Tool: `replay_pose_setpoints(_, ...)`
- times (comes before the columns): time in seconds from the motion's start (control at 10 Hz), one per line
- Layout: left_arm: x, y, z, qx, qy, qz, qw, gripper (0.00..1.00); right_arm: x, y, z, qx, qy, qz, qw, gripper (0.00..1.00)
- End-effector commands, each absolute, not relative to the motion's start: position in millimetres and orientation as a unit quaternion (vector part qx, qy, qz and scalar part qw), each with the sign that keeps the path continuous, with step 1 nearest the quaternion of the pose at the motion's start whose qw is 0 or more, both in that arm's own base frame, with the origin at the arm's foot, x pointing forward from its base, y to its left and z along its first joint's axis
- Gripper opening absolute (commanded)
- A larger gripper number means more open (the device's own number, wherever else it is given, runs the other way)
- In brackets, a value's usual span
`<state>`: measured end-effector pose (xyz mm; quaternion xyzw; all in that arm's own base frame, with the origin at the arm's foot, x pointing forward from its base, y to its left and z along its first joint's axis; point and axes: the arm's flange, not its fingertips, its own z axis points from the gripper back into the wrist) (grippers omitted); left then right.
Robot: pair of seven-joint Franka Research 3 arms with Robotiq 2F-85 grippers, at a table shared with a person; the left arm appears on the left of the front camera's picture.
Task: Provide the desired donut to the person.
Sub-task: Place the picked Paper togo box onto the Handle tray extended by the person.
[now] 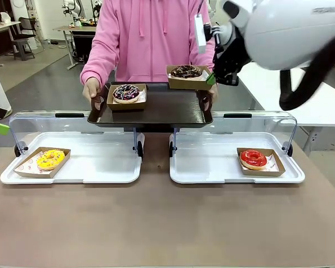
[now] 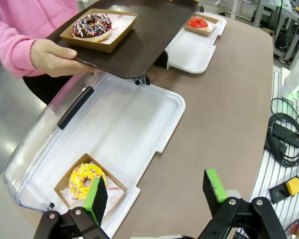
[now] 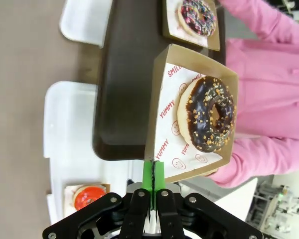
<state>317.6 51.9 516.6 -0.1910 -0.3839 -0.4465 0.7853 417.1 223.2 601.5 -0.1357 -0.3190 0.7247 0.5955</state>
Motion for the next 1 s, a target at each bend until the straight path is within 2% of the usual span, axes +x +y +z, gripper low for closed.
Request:
replay_pose_setpoints(0.0, 318.0, 53.0, 516.3, -0.190, -0.388, -0.444, 0.785, 1.00, 450.8, 233.3, 589.9, -0.161, -0.318, 0.720, 0.596, 0.01)
replay_pose_setpoints(0.3, 318.0, 53.0, 516.3, -0.190, -0.388, -0.444, 0.785, 1.00, 491.2, 232.0, 554.7, -0.157, -0.308, 0.718, 0.604, 0.01)
replay_pose_setpoints(0.9, 318.0, 53.0, 516.3, -0.190, -0.388, -0.444, 0.785, 1.00, 505.7, 245.1, 521.8, -0.134, -0.318, 0.733, 0.585, 0.01)
